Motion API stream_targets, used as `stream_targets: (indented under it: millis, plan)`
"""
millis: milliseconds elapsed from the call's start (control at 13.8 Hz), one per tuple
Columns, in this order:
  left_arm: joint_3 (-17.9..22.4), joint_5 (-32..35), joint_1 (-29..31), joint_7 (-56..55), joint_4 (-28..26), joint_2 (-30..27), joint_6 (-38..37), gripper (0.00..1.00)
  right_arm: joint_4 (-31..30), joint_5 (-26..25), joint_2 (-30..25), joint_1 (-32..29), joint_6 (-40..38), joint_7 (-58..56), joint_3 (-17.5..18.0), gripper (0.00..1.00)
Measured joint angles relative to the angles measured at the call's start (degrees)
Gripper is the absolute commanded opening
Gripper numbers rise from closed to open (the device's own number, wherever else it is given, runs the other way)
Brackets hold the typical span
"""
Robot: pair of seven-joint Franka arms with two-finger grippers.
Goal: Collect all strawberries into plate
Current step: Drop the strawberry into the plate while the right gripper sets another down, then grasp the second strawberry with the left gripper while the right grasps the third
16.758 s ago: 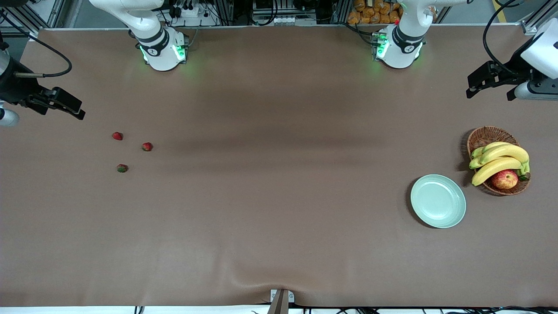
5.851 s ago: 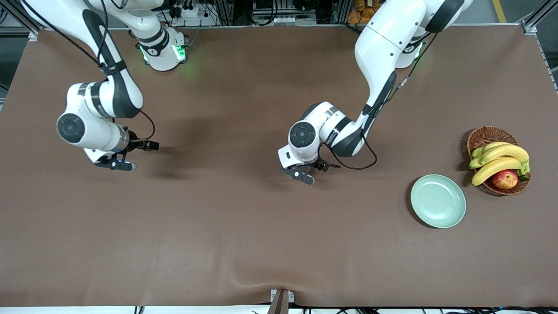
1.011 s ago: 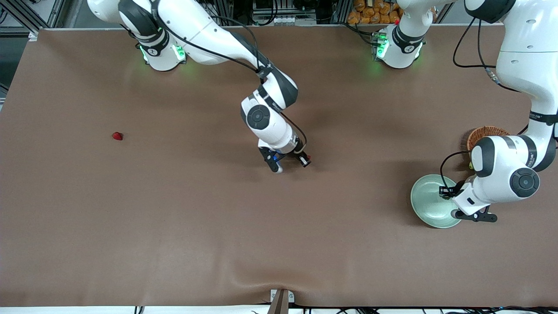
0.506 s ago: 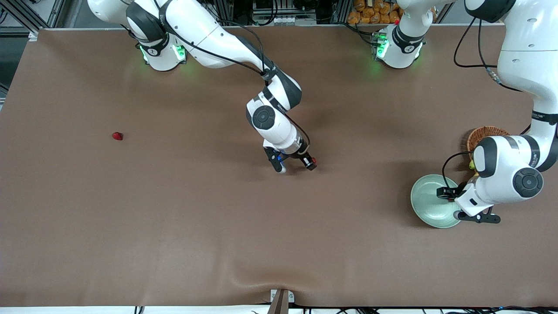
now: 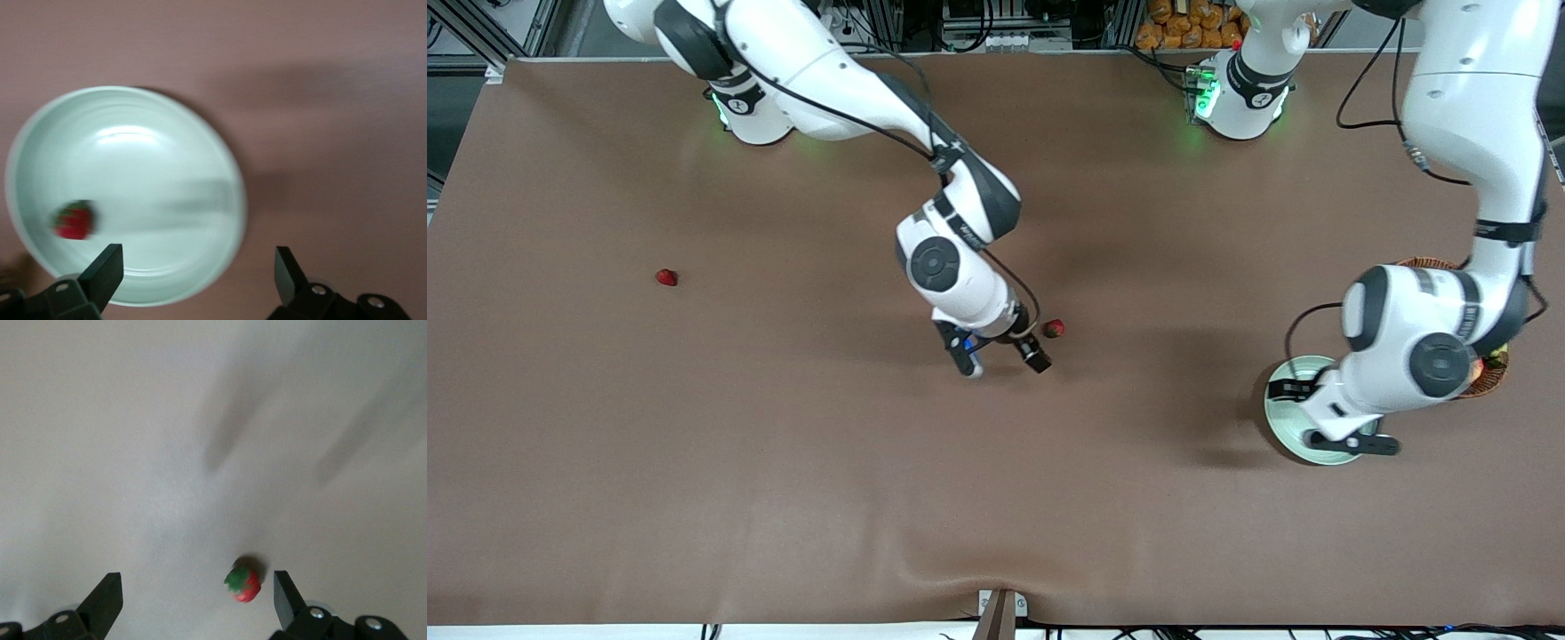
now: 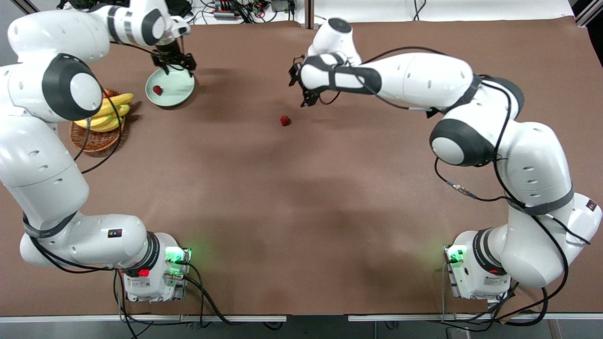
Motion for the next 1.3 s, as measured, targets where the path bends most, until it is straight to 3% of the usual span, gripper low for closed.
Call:
stream_targets:
  millis: [361, 650, 939, 1300]
  plan:
    - [-0.5, -0.1, -11.4, -10.8, 0.4, 0.2, 0.0, 1.00, 0.0, -0.8, -5.2, -10.2, -17.2, -18.3, -0.6, 1.00]
    - [-0.7, -0.8, -21.7, -18.1, 2.3, 2.9, 1.3, 1.00, -2.2, -1.0, -9.2, -20.4, -25.6, -36.8, -0.6, 1.00]
    - [-0.6, -0.8, -29.2, -23.0, 3.4, 6.0, 3.8, 1.00, -10.5, -7.0, -14.7, -27.8, -27.4, -53.3, -1.0, 1.00]
    - [-0.6, -2.1, -32.1, -23.2, 3.4, 7.1, 3.8, 1.00, -24.0, -13.0, -24.5, -34.1, -27.4, -64.3, -1.1, 1.00]
